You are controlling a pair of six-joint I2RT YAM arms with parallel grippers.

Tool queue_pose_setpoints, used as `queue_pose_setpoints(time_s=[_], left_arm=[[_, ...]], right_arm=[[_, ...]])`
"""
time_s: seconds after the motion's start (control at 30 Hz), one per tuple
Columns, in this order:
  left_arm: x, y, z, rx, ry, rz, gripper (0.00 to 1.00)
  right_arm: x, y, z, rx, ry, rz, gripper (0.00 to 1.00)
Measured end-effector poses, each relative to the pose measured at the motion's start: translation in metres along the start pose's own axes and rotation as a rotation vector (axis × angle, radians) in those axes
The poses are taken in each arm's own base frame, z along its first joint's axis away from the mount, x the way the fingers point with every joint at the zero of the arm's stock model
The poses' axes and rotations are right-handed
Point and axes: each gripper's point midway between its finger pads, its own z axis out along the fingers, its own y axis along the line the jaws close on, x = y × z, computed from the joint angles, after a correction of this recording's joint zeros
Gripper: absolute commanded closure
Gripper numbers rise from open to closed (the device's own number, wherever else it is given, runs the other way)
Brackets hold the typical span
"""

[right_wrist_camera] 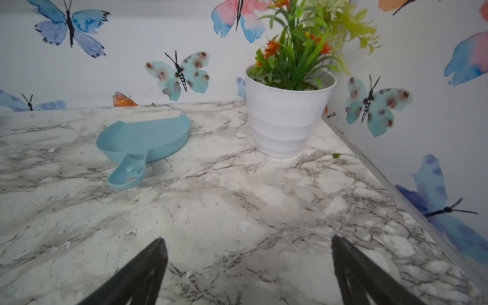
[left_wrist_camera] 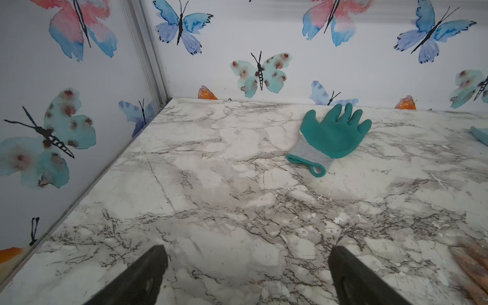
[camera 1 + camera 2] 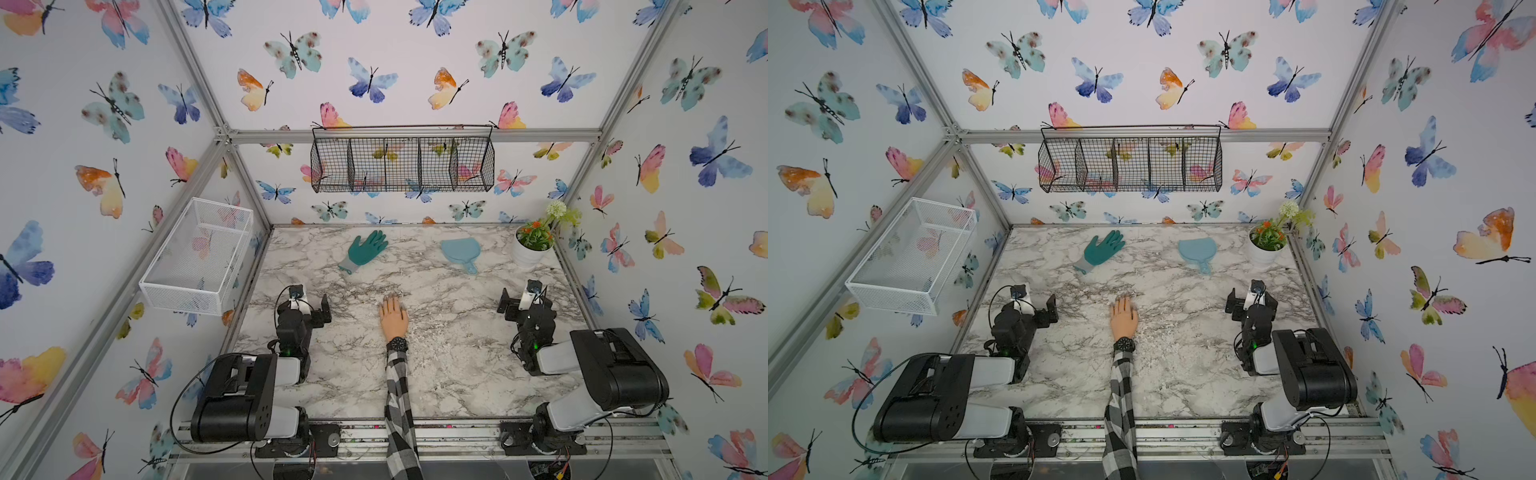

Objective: Take off the watch
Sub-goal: Adjust the hand at the center of the board.

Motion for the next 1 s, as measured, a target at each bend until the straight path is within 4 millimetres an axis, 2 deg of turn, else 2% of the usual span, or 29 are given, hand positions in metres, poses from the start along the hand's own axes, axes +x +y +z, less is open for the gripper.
queue_pose_setpoints(time_s=[0.8,0.9,1.0], left_arm=[[-0.001,0.001,0.001,-0.008,-0.003,-0.001,0.02],[-0.01,0.003,0.006,-0.023,0.019,0.0,0.02],[-0.044,0.003,0.019,-0.04,0.019,-0.03,0.01]], right_arm=[[-0.001,-0.002,-0.001,0.013,-0.007,0.002,0.01],[-0.005,-0.005,-0.008,0.018,-0.027,0.006,0.01],[-0.016,-0.01,-0.015,0.039,-0.05,0.015,0.01]])
